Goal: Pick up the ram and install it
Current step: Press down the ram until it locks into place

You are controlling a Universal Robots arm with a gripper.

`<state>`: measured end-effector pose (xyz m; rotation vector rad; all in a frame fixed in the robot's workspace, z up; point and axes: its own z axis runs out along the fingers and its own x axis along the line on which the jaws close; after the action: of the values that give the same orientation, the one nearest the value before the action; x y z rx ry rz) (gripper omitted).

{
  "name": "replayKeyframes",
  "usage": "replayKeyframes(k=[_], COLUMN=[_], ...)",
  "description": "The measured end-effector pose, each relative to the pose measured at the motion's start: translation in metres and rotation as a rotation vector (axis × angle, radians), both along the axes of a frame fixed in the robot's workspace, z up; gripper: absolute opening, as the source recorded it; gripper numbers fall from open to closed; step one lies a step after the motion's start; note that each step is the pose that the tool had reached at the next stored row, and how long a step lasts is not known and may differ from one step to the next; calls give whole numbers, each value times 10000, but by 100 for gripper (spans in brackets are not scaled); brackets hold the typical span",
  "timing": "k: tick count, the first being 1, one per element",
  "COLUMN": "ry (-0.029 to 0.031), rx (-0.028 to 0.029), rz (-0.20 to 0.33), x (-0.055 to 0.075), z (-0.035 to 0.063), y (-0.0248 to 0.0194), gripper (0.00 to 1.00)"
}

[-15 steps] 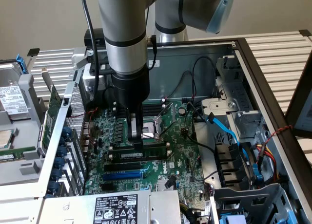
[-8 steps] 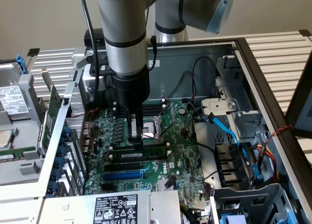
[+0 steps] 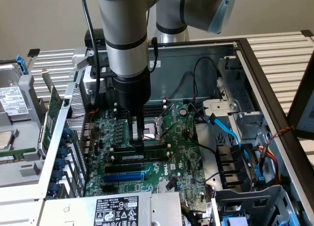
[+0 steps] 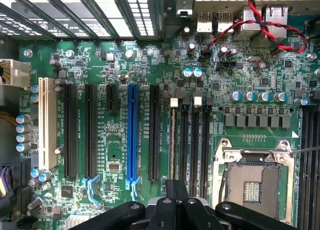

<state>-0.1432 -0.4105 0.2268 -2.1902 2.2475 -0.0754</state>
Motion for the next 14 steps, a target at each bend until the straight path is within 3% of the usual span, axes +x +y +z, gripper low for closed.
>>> replayKeyframes(k=[5, 10, 14], ry=[2, 3, 3], rx=[20, 64, 80], rz=[2, 3, 2], x=[0, 0, 0], z=[2, 186, 237], y=[-4, -5, -5], gripper=[10, 10, 10])
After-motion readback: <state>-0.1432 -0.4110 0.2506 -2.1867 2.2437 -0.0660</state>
